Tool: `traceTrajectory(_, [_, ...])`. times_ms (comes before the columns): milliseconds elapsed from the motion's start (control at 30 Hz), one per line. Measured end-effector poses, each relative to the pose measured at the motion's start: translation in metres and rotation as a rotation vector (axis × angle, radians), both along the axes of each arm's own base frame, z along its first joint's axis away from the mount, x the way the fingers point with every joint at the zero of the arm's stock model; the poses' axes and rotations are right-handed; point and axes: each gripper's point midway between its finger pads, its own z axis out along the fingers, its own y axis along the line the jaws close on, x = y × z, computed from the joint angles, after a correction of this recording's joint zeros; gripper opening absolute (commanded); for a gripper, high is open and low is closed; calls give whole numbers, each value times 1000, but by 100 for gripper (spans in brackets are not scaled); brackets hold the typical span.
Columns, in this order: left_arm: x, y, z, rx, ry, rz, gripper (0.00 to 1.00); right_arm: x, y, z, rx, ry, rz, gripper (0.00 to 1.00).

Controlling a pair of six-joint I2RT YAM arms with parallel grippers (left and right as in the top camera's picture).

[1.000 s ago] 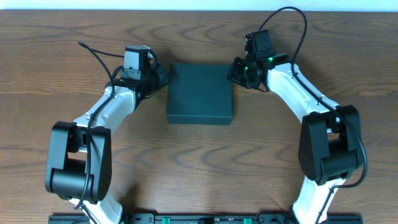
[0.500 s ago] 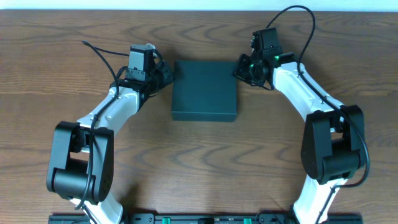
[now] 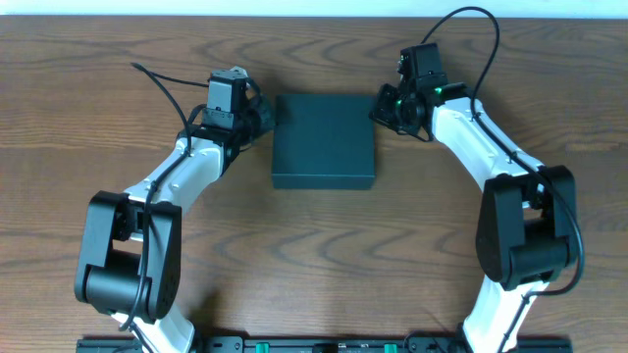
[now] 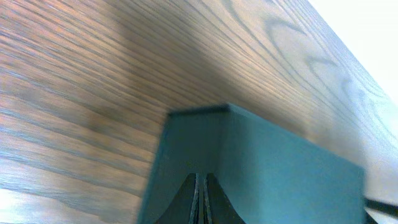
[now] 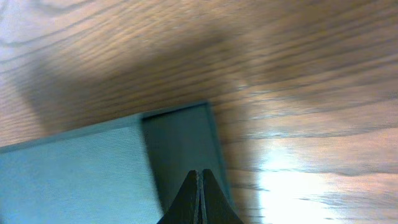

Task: Pack container

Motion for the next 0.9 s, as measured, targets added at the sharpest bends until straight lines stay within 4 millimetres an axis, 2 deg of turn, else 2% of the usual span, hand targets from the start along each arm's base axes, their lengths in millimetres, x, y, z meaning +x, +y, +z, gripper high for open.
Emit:
traceTrajectory(100, [5, 22, -3, 67, -7, 53, 6, -4, -19, -6, -60, 28, -32, 2])
traceTrajectory(233, [5, 82, -15, 185, 36, 171, 6, -11, -48, -12, -115, 79, -83, 2])
traceTrajectory(333, [-15, 137, -31, 220, 172, 260, 6, -17, -76, -7, -149, 132, -119, 1])
traceTrajectory(433, [-35, 163, -29, 208, 287, 289, 6, -16, -90, 10, -172, 140, -120, 2])
traceTrajectory(500, [-47, 170, -8, 233, 337, 240, 6, -17, -93, 32, -197, 111, -94, 2])
traceTrajectory(533, [-49, 169, 8, 260, 325, 191, 6, -18, -93, 46, -211, 87, -79, 19])
traceTrajectory(600, [-52, 165, 42, 318, 288, 93, 6, -26, -96, 73, -242, 48, -70, 29])
traceTrajectory(667, [-52, 159, 85, 376, 207, 11, 6, -40, -99, 104, -278, 4, -57, 42])
traceTrajectory(700, [-55, 156, 103, 397, 175, -18, 24, -48, -100, 120, -289, -20, -52, 58])
traceTrajectory(733, [-58, 154, 121, 419, 139, -42, 54, -56, -102, 135, -297, -42, -53, 79])
traceTrajectory(767, [-65, 153, 140, 432, 115, -55, 71, -67, -104, 153, -306, -73, -49, 97])
traceTrajectory(833, [-80, 153, 170, 460, 69, -74, 90, -82, -107, 180, -317, -123, -46, 99])
traceTrajectory(867, [-88, 153, 183, 473, 49, -80, 97, -91, -109, 191, -323, -140, -43, 99])
traceTrajectory(900, [-97, 153, 192, 483, 35, -89, 95, -99, -110, 200, -327, -153, -40, 99])
